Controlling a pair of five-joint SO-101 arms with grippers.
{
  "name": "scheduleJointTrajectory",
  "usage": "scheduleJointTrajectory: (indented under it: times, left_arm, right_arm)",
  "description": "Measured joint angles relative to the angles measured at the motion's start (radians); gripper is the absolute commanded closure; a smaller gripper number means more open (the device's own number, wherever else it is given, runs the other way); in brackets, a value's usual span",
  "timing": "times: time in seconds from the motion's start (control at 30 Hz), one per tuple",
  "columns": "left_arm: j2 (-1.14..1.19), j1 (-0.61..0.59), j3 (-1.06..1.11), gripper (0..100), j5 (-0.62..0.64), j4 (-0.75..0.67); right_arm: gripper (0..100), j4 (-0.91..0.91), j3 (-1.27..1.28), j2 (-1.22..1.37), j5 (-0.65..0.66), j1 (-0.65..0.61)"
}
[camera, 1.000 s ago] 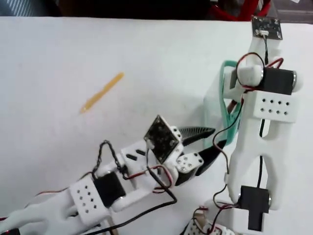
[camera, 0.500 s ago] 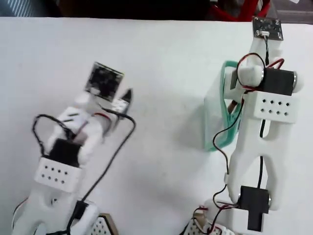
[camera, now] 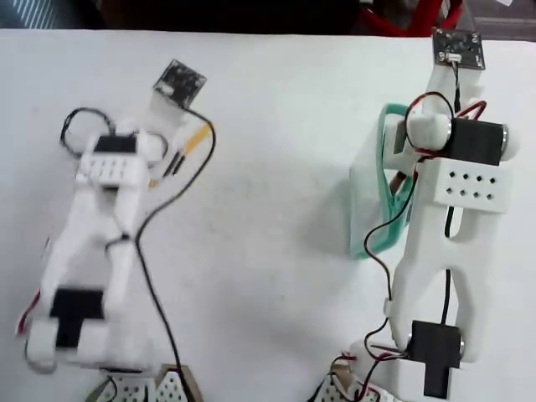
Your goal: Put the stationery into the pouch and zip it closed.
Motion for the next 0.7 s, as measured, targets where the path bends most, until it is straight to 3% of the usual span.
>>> scheduleJointTrajectory:
  times: [0.33,0.7]
  left_arm:
    - [0.749,-0.032,-0.855,84,-0.054,0.348]
    - [1.224,-0.032,-1.629,88,-0.109,0.712]
  right_arm:
    - [97.7,0.0,0.0,0.0,0.0,0.0]
    - [97.8,0.0,0.0,-0.002,0.0,0.0]
